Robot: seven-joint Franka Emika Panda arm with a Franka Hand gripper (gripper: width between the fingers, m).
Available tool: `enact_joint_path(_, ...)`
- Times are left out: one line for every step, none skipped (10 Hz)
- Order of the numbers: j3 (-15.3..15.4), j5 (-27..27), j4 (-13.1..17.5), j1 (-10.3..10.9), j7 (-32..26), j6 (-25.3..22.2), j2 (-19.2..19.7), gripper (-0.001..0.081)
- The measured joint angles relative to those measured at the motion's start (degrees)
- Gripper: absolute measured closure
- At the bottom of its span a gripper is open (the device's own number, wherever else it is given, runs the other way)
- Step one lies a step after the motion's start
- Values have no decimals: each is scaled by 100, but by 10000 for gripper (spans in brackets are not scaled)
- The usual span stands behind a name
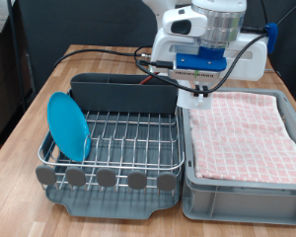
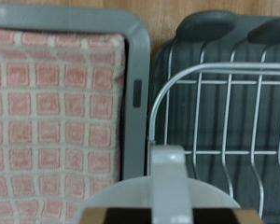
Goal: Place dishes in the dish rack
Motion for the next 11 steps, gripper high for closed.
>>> enact_joint_path(-22, 16, 235, -43, -30, 29, 183, 735)
enact_joint_path(-25, 47, 461, -94, -85, 37, 361, 735)
enact_joint_path(-25, 104, 674, -141, -166, 39, 532, 735)
enact_joint_path(-24, 180, 872, -179, -246, 38, 693, 735)
enact_joint_path(-14, 262, 1058, -213, -326, 30, 848, 735)
enact_joint_path(5, 331, 1243, -246, -393, -13, 998, 735)
enact_joint_path(14, 392, 1423, -266, -442, -78, 1139, 735)
enact_joint_path(16, 453, 1577, -277, -468, -121, 1264, 735)
enact_joint_path(17, 485, 1701, -281, -474, -165, 1371, 735)
enact_joint_path(17, 508, 1802, -286, -474, -194, 1464, 735)
enact_joint_path(17, 536, 1878, -292, -474, -197, 1545, 735)
